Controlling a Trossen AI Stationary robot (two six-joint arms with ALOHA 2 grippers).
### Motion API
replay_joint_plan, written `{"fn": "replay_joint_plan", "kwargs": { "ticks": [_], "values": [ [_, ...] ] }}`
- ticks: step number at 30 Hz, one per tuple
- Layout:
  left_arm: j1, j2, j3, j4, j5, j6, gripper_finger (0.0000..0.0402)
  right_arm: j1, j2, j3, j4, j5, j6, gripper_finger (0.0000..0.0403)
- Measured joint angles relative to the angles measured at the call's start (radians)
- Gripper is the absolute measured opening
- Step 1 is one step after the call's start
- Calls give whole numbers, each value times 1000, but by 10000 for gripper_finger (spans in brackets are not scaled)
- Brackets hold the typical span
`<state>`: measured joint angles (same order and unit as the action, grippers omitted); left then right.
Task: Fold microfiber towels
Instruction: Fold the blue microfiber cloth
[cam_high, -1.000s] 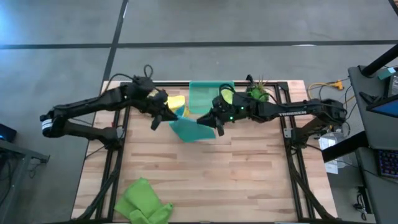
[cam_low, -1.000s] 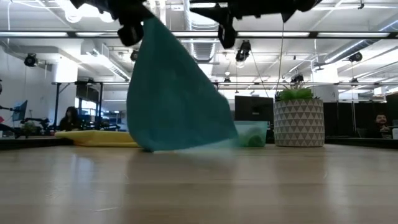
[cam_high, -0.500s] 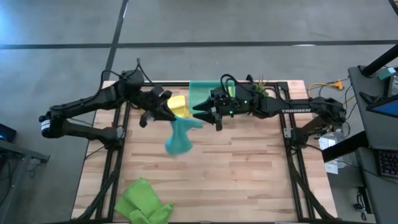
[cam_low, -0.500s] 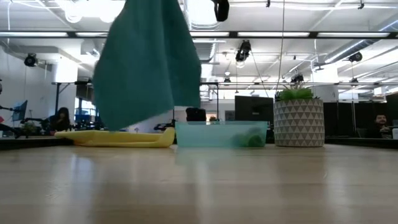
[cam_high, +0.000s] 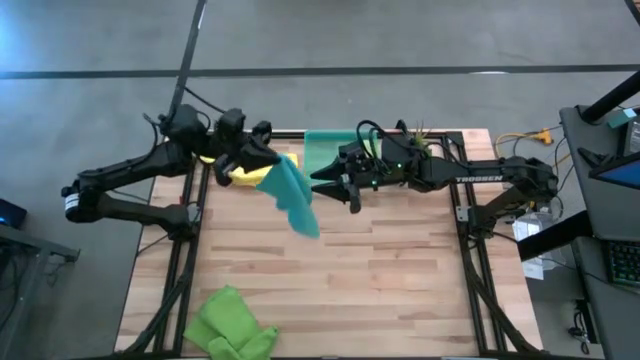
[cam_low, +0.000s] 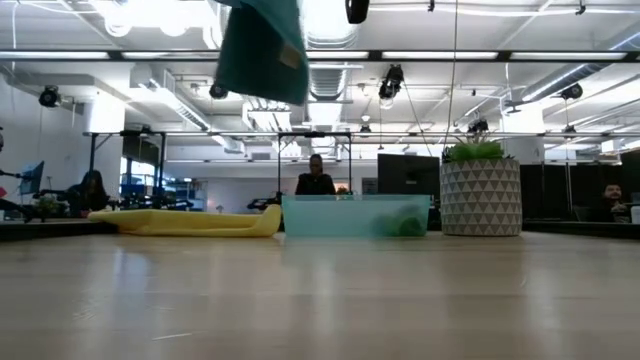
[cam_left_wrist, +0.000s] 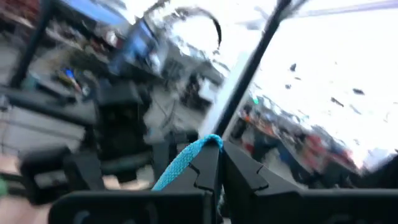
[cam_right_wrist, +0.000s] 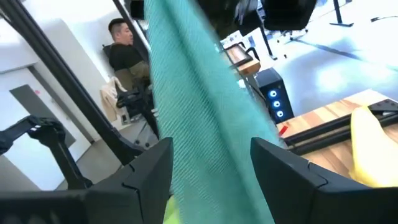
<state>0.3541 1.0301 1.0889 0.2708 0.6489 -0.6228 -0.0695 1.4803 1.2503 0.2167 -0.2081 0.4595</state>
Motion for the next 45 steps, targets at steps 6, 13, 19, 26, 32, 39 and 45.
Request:
{"fn": "replay_joint_plan", "kwargs": {
  "ticks": [6,13,19,26,32,39,45],
  "values": [
    [-27,-10,-1,15,-357,23,0,32,-1,58,-5,18,-129,210],
    [-83,16,21,141,-681,26,0,182,28,196,-158,444,-609,210],
    [-133,101,40,472,-814,3,0,233,95,275,-171,787,-952,210],
    [-140,223,89,707,-852,-166,0,227,158,356,-109,816,-1127,210],
    [-144,289,149,715,-875,-183,0,230,199,423,-69,818,-1219,210],
    [-143,327,218,718,-919,-183,0,244,236,465,-77,866,-1302,210],
    [-147,325,277,721,-897,-227,0,246,238,448,-79,905,-1392,208]
  ]
}}
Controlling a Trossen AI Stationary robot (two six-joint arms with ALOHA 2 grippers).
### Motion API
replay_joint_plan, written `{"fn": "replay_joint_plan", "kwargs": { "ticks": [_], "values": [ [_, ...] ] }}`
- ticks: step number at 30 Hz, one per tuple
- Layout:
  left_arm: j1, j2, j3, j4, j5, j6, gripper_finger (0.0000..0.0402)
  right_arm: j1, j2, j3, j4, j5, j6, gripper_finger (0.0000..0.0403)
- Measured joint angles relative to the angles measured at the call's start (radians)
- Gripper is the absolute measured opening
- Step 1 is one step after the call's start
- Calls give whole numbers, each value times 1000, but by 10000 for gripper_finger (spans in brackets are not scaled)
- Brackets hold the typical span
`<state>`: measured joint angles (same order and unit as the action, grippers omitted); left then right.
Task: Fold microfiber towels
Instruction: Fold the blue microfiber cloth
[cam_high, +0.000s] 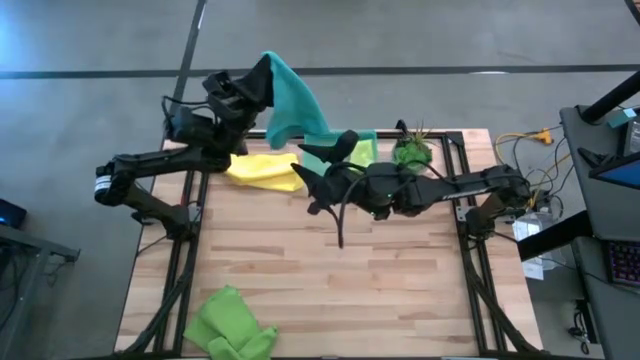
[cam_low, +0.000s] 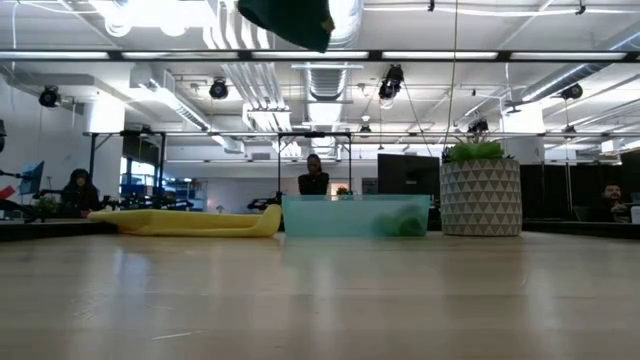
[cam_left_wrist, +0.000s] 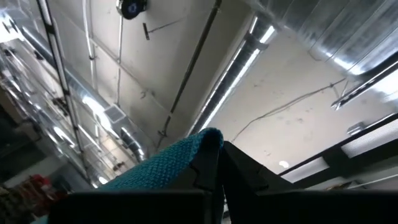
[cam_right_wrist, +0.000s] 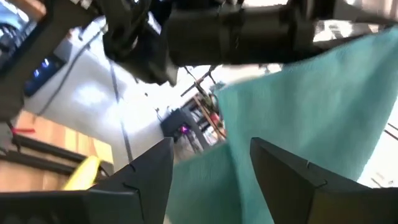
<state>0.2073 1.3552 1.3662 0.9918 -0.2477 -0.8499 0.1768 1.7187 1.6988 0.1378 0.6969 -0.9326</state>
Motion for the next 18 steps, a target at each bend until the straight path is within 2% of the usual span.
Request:
{"fn": "replay_joint_plan", "kwargs": {
  "ticks": [7,18],
  "values": [
    [-4,4,24,-4,56,-238,0,-9,0,-1,31,40,-105,198],
    [-66,56,99,-5,116,-296,0,-45,-1,-1,127,40,-180,193]
  ]
}}
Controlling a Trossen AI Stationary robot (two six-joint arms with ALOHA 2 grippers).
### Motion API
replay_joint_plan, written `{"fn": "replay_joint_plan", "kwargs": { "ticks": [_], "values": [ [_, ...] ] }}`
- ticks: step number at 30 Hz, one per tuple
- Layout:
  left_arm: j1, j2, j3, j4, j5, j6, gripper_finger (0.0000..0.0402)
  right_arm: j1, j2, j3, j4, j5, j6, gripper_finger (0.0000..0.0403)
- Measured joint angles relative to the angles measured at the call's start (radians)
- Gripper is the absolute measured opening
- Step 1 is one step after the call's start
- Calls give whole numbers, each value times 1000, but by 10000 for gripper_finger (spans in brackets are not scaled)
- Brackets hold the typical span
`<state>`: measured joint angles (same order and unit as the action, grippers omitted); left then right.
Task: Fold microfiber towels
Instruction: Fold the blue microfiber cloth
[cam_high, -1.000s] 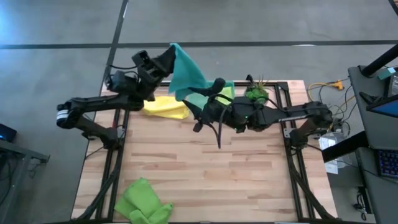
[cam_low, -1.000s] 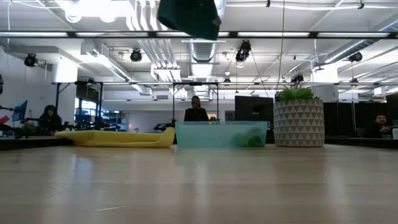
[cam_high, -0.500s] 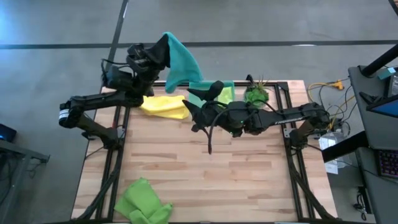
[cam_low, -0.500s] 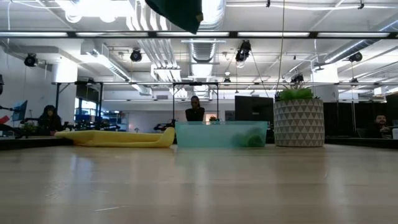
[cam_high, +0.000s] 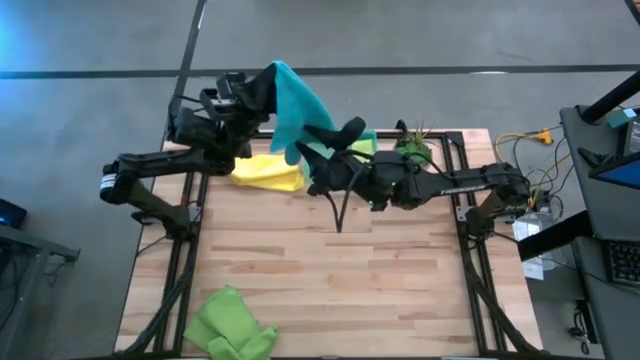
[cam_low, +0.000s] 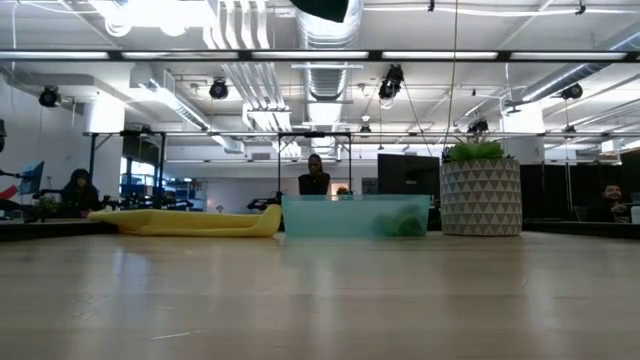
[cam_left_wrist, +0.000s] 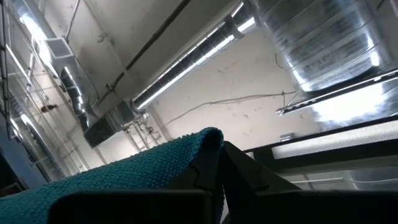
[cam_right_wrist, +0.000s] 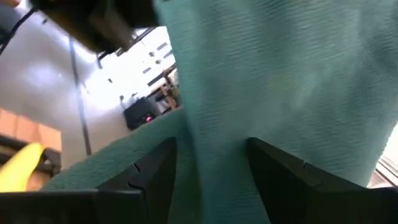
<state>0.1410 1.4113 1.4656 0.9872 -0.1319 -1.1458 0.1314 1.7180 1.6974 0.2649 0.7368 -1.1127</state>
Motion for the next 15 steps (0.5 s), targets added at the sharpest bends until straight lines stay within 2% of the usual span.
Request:
{"fn": "replay_joint_plan", "kwargs": {
  "ticks": [7,15],
  "values": [
    [-5,23,17,-1,15,-1,0,7,-2,0,165,0,-78,193],
    [-4,25,15,-1,14,-1,0,30,-2,18,185,17,-112,194]
  ]
}}
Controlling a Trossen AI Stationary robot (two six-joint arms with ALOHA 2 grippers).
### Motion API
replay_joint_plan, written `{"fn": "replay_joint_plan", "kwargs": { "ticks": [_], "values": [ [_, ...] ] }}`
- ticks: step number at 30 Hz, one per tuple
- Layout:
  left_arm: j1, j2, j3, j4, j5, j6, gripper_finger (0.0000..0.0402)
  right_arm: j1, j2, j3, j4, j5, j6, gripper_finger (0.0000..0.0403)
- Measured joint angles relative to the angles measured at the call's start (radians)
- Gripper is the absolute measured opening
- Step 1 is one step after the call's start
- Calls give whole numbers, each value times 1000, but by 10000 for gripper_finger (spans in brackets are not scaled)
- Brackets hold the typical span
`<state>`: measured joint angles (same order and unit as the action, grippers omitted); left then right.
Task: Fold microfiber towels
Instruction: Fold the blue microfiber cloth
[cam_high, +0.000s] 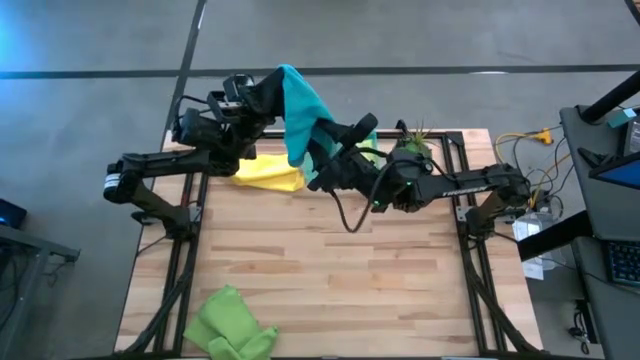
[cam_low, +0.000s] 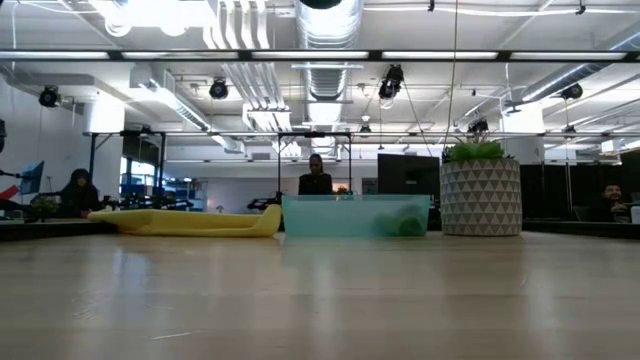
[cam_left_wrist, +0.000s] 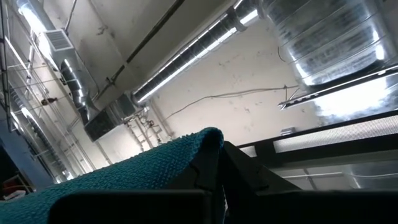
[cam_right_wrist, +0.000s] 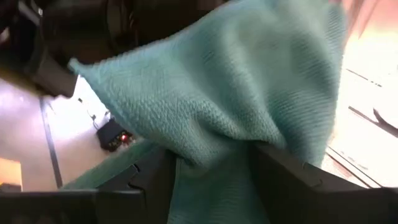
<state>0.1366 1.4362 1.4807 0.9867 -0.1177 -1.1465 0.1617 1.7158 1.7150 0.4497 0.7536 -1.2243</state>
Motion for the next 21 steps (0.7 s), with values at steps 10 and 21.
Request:
{"fn": "replay_joint_plan", "kwargs": {
  "ticks": [10,21],
  "values": [
    [23,-3,-3,0,5,1,0,90,-4,71,4,8,0,194],
    [52,0,-16,-3,8,1,0,144,-4,92,7,8,17,194]
  ]
}}
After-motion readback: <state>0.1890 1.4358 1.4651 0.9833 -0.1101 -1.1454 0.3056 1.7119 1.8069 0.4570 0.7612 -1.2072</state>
